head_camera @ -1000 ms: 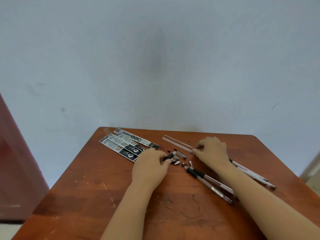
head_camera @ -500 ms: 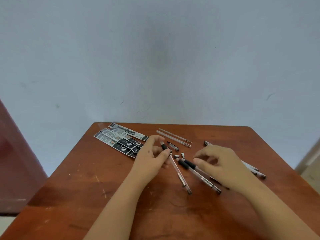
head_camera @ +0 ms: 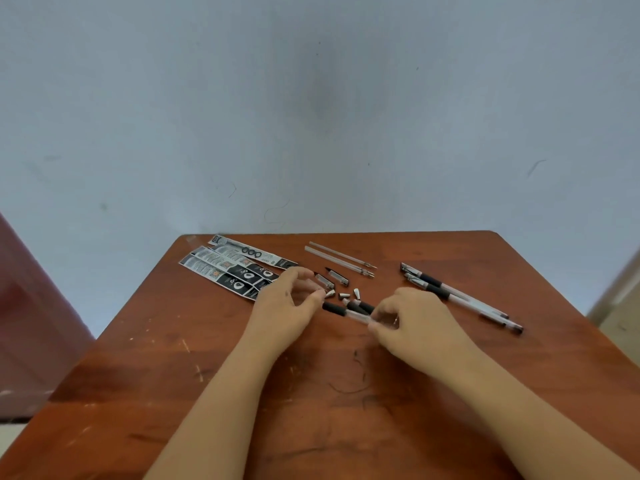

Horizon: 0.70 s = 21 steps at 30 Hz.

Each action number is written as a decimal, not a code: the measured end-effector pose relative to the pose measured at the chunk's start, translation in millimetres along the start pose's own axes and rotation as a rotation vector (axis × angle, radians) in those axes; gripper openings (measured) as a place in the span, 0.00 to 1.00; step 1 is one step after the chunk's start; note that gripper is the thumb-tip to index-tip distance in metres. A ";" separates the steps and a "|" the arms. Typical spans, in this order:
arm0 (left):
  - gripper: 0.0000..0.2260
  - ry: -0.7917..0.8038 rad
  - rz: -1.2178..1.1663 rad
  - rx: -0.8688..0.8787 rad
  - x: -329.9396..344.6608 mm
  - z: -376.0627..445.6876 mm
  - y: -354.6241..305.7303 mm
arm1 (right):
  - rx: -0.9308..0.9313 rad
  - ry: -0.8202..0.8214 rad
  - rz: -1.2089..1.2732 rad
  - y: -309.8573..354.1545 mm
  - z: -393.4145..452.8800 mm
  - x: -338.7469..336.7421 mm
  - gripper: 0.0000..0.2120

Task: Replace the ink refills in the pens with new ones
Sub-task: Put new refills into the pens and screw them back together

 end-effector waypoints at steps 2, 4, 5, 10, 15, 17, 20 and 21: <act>0.12 0.044 0.259 0.069 1.5 0.8 0.9 | 0.020 0.014 -0.057 -0.5 -0.8 -1.0 0.11; 0.16 0.134 0.462 0.118 9.7 0.2 4.0 | 0.023 0.000 -0.126 -0.9 -0.9 -3.0 0.12; 0.16 0.167 0.497 0.127 12.7 -0.7 4.3 | 0.021 -0.012 -0.158 -0.6 -0.9 -4.2 0.13; 0.17 0.264 0.576 0.144 21.3 -3.4 5.4 | -0.022 -0.009 -0.257 2.8 -1.5 1.0 0.14; 0.22 0.359 0.664 0.134 29.1 -6.4 12.6 | -0.070 -0.052 -0.304 8.8 -1.7 6.4 0.13; 0.24 0.396 0.669 0.127 31.5 -8.7 14.8 | -0.075 -0.062 -0.316 10.0 -1.8 8.1 0.13; 0.27 0.461 0.676 0.107 35.3 -14.5 18.1 | -0.076 -0.069 -0.304 10.1 -2.1 9.8 0.14; 0.27 0.482 0.692 0.107 37.0 -16.5 18.7 | -0.075 -0.069 -0.300 10.0 -2.3 10.0 0.14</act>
Point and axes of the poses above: each hand's wrist, its own z-axis towards the middle knuckle, its own x-axis out of the palm, y = z × x, the point moved 8 cm from there along z, towards the middle knuckle, and after that the axes turned 6 degrees about -y, right-handed, at the moved point
